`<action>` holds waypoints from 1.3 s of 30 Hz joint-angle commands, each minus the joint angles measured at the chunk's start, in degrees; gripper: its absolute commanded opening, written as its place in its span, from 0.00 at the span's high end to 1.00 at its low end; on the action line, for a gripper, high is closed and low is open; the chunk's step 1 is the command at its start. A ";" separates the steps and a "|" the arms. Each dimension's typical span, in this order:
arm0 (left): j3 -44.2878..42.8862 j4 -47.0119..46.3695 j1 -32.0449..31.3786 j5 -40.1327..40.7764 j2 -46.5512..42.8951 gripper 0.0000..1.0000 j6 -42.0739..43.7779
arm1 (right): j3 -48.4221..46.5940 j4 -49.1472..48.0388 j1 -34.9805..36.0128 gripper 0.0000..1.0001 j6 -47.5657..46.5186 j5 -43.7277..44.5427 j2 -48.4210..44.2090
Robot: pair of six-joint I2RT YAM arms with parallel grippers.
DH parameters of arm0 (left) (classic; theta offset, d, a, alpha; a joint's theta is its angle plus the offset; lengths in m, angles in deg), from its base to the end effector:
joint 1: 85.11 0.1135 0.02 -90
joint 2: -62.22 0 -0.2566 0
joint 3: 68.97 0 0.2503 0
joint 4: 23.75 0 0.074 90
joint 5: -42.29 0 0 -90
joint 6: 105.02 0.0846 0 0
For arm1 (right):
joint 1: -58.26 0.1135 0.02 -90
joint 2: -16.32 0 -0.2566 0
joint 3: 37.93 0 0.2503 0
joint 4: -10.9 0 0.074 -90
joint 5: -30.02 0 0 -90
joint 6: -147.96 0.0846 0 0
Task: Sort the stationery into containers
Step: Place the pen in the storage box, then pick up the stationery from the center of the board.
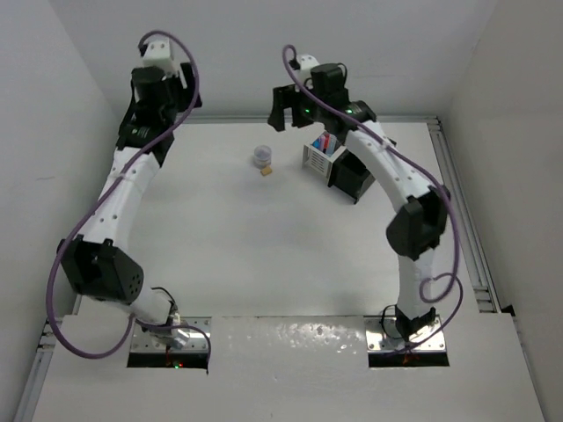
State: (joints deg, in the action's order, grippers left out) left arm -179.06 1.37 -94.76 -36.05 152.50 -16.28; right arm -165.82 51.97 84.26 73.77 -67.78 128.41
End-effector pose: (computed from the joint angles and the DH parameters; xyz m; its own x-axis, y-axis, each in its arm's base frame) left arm 0.4099 -0.0524 0.4404 -0.0905 -0.0065 -0.9959 -0.0362 0.9993 -0.0032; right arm 0.4444 0.2295 0.3520 -0.5175 0.0479 -0.8543 -0.4195 0.8560 0.3021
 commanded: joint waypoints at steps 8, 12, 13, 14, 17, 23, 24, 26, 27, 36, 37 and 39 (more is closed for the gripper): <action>24.85 6.69 4.11 -4.62 -12.93 0.26 -0.94 | -8.17 -9.34 5.37 0.05 6.42 10.33 19.91; 27.31 5.81 4.38 -6.03 -13.20 0.26 -0.94 | -15.08 -9.18 6.87 0.05 4.14 15.42 27.64; 27.58 5.46 4.38 -6.30 -13.20 0.26 -1.11 | -15.88 -9.62 7.57 0.05 3.79 16.22 29.74; 27.93 5.19 4.38 -6.39 -13.37 0.26 -1.29 | -15.19 -11.36 7.92 0.05 3.53 17.19 30.46; 28.90 4.40 4.46 -6.30 -13.73 0.25 -1.64 | -11.51 -15.32 8.19 0.05 4.48 20.79 31.52; 28.99 5.19 4.64 -5.95 -13.64 0.24 -2.17 | -13.42 -20.43 8.10 0.12 10.28 24.23 37.65; 28.81 5.19 4.81 -5.77 -13.55 0.24 -2.17 | -15.08 -20.78 8.10 0.15 10.81 24.23 38.72; 28.64 5.37 5.08 -5.51 -13.46 0.24 -2.26 | -16.23 -21.92 8.54 0.18 11.70 23.96 40.92; 28.55 5.37 5.34 -5.60 -13.20 0.24 -2.17 | -16.41 -22.36 8.72 0.21 11.87 24.14 41.27; 28.02 4.57 7.19 -6.47 -11.80 0.23 -3.40 | -16.15 -24.39 9.07 0.58 11.70 27.83 42.33; 27.94 4.49 7.28 -6.65 -11.71 0.23 -3.66 | -16.06 -24.39 9.07 0.70 11.61 27.83 42.16; 27.85 4.49 7.45 -7.00 -11.53 0.23 -3.75 | -14.84 -26.31 9.07 0.78 10.91 26.00 40.67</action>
State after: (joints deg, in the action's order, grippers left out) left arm -150.30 8.34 -88.07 -42.04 140.75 -18.99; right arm -180.07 30.42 92.94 84.98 -41.77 170.69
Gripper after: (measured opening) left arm 0.767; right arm 0.596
